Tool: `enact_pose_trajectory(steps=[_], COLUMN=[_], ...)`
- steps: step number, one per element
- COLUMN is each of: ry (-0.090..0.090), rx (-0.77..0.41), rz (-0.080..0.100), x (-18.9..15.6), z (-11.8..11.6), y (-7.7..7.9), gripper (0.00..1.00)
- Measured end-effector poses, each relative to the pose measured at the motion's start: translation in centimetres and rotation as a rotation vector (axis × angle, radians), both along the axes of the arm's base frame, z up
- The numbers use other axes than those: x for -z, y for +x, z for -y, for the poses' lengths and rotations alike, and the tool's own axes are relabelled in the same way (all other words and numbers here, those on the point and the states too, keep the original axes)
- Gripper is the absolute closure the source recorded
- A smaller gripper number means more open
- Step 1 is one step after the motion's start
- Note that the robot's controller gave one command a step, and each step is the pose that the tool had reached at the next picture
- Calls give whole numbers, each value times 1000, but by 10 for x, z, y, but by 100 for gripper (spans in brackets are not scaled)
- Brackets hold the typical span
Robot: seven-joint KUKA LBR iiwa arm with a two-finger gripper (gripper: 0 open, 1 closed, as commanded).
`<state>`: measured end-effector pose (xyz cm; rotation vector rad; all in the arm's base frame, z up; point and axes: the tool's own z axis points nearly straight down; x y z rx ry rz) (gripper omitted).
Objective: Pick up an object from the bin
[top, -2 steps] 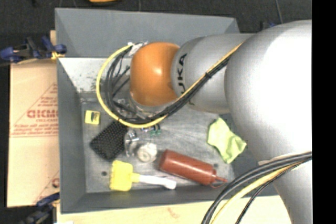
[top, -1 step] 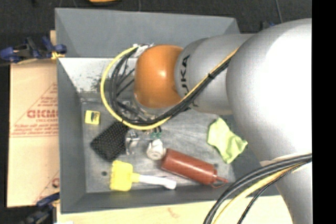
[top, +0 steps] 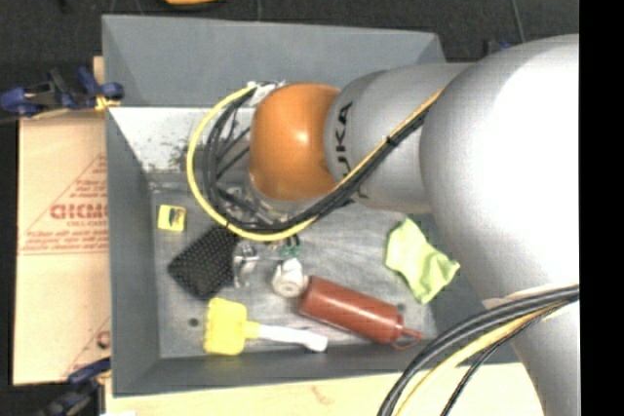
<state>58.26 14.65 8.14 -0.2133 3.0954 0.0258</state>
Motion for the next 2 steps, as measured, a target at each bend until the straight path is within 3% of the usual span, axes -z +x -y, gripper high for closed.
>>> enact_pose_trajectory(steps=[2], ry=[-7], rx=[-2], rz=[-15], x=[-11], z=[0], y=[0], gripper=[100])
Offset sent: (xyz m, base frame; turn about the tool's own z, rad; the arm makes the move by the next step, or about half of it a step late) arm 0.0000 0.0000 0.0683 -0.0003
